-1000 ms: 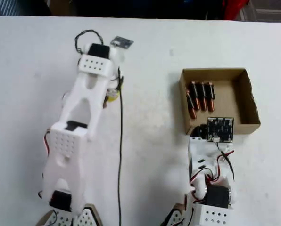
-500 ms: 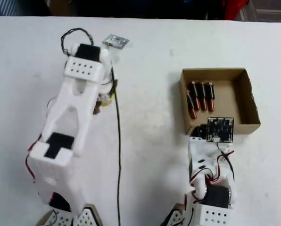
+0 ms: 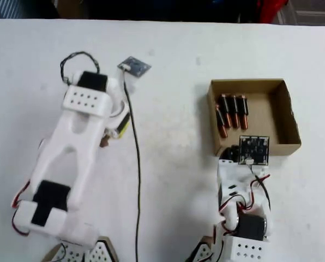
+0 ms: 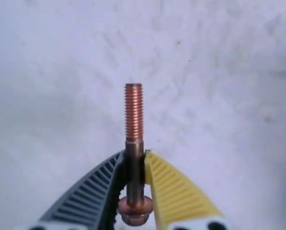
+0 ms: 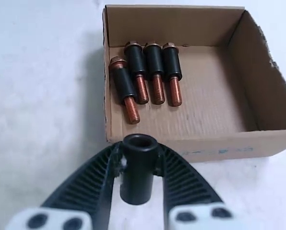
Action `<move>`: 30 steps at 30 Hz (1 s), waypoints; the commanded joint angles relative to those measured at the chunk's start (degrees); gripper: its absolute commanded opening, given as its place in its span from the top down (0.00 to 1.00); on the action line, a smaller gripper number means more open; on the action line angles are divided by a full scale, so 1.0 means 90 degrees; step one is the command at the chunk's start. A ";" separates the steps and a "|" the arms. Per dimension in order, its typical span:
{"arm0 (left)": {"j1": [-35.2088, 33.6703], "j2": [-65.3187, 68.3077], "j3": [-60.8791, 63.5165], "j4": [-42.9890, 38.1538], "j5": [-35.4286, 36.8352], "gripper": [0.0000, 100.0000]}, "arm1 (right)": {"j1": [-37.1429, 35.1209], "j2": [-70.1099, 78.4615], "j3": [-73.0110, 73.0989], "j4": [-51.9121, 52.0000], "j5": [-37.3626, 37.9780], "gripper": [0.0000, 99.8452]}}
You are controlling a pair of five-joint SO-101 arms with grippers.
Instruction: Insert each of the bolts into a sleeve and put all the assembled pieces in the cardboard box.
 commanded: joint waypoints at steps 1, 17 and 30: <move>-0.0054 -0.0757 0.0606 -0.0567 -0.0029 0.98 | -0.0210 -0.0073 -0.0039 -0.0190 -0.0020 0.97; -0.0855 -0.1031 0.2755 -0.2686 -0.1993 0.98 | -0.0239 -0.0073 -0.0039 -0.0181 -0.0020 0.97; -0.1021 -0.0991 0.3770 -0.3888 -0.2549 0.98 | -0.0239 -0.0073 -0.0039 -0.0181 -0.0020 0.97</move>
